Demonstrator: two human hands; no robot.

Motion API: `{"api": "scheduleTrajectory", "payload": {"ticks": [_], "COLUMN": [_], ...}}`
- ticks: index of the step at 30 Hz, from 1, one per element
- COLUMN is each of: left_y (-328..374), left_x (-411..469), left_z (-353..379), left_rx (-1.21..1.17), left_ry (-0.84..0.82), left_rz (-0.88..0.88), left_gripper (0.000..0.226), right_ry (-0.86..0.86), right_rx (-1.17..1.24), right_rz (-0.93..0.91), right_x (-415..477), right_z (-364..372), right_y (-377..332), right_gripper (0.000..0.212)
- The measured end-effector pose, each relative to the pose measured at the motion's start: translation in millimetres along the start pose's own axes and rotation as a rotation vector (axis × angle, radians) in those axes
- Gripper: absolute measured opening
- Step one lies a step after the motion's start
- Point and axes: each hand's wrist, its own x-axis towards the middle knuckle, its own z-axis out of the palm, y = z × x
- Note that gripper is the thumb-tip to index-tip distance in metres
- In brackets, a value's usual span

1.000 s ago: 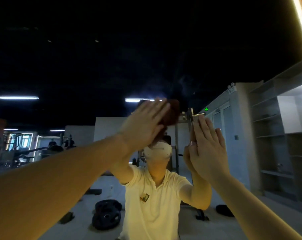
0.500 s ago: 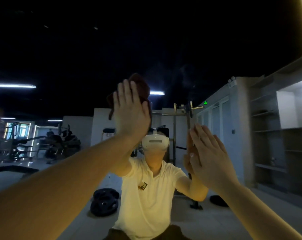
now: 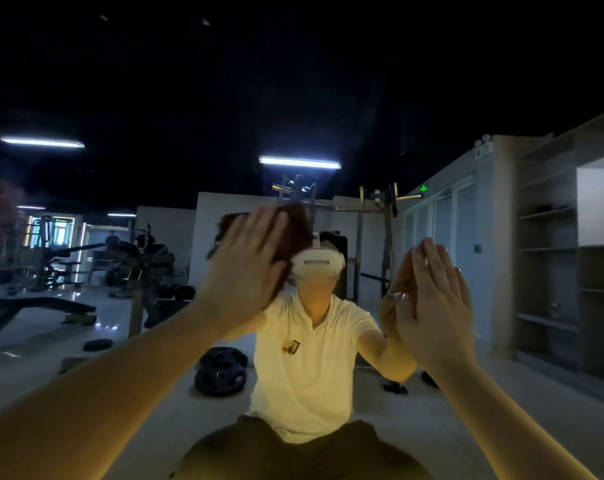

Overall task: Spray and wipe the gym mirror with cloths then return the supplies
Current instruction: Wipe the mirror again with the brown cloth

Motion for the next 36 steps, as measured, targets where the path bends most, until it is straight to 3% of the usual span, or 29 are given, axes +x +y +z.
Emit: {"api": "scheduleTrajectory", "payload": {"ticks": [4,8,18,20,23,27,31,34,36], "left_y": [-61.6,-18.0,219.8,234.7,202.6,111.5,48.4,76.1,121.6], "left_x": [-48.8,-46.9,-39.0,-52.6,-74.7,-130.8,-205.5,-217.4,-209.6], "left_z": [-9.3,-3.8,40.0,46.0,48.2,43.3,33.9,40.8,46.8], "left_rx": [-0.016,-0.097,-0.197,-0.168,-0.094,-0.092,-0.114,-0.207,-0.249], "left_ry": [-0.024,0.016,-0.034,-0.062,-0.067,-0.035,-0.022,0.079,0.11], "left_rz": [-0.332,-0.481,0.023,0.143,0.194,-0.016,-0.444,-0.752,-0.781], "left_gripper": [0.07,0.072,0.068,0.069,0.073,0.075,0.072,0.071,0.072], "right_ry": [-0.058,-0.111,-0.141,-0.092,-0.091,-0.081,-0.072,-0.107,-0.122], "right_rx": [-0.086,-0.078,0.062,0.106,0.125,0.118,0.107,0.096,0.108], "right_rz": [0.033,0.006,-0.005,-0.013,-0.036,-0.094,-0.12,-0.126,-0.115], "right_x": [-18.6,-52.2,-120.2,-128.6,-142.7,-161.0,-178.1,-183.9,-188.3], "right_z": [-1.1,-7.6,-14.6,-14.4,-8.0,6.0,15.4,14.2,9.2], "right_y": [-18.4,-18.8,40.8,41.4,38.5,29.4,20.9,22.4,28.0], "right_gripper": [0.075,0.075,0.065,0.062,0.064,0.071,0.072,0.078,0.078]}}
